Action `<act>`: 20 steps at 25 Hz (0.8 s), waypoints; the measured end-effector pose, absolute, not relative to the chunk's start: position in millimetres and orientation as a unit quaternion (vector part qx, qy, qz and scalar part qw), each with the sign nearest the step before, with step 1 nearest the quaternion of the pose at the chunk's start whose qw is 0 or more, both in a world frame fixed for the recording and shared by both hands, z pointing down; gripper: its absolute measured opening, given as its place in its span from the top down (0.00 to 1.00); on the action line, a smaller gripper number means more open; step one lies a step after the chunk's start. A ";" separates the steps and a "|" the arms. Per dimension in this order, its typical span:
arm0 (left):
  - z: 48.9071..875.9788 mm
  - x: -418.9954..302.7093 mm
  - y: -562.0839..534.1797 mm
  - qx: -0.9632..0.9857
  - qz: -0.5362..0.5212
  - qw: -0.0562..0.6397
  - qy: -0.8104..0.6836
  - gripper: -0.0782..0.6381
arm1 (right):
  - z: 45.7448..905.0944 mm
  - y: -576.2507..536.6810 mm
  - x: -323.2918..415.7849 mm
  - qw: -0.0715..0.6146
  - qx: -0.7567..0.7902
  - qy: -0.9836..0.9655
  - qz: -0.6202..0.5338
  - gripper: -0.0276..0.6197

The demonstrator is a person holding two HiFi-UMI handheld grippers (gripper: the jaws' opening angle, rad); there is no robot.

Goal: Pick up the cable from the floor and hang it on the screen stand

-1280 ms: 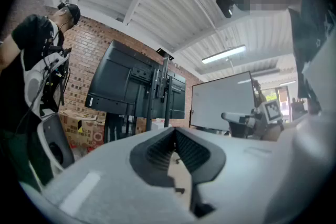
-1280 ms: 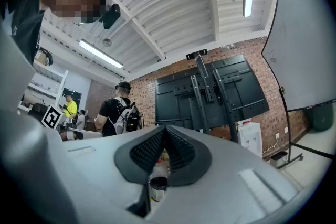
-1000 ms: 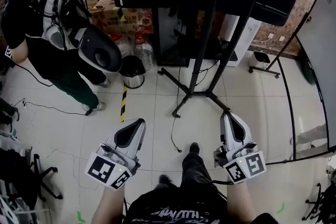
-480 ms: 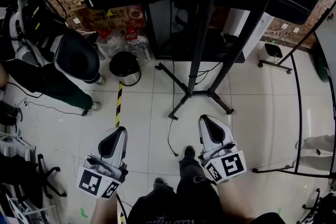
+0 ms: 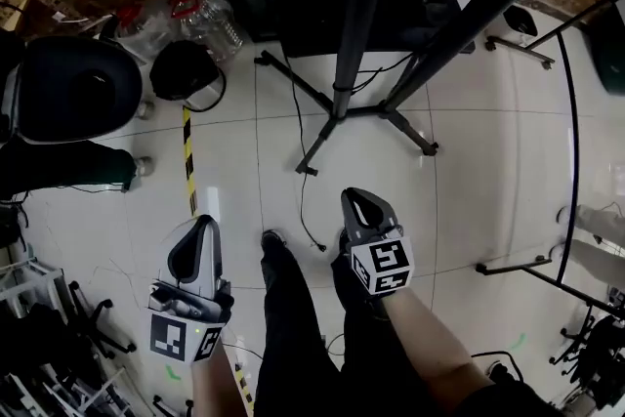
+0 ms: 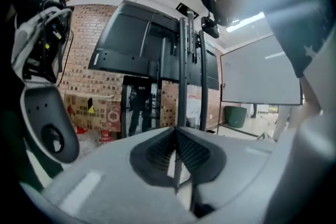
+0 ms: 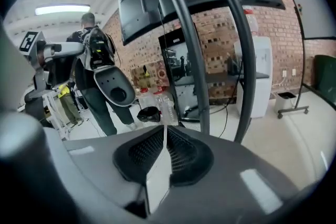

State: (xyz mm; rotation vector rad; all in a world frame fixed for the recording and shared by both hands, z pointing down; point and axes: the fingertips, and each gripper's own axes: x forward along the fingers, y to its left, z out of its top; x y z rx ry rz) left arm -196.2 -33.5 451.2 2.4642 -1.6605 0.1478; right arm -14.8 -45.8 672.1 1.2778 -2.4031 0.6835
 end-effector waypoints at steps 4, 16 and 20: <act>540.8 -209.1 -54.6 0.834 0.045 0.124 -0.536 0.89 | 762.1 -57.6 -39.2 0.181 0.465 -0.815 0.295 0.92; 761.7 -232.3 -52.3 0.848 0.084 0.217 -0.475 0.89 | 985.4 -38.2 -87.5 0.275 0.445 -0.767 0.371 0.87; 806.7 -244.3 -53.0 0.847 0.086 0.224 -0.475 0.89 | 1031.6 -32.7 -98.2 0.276 0.446 -0.753 0.397 0.84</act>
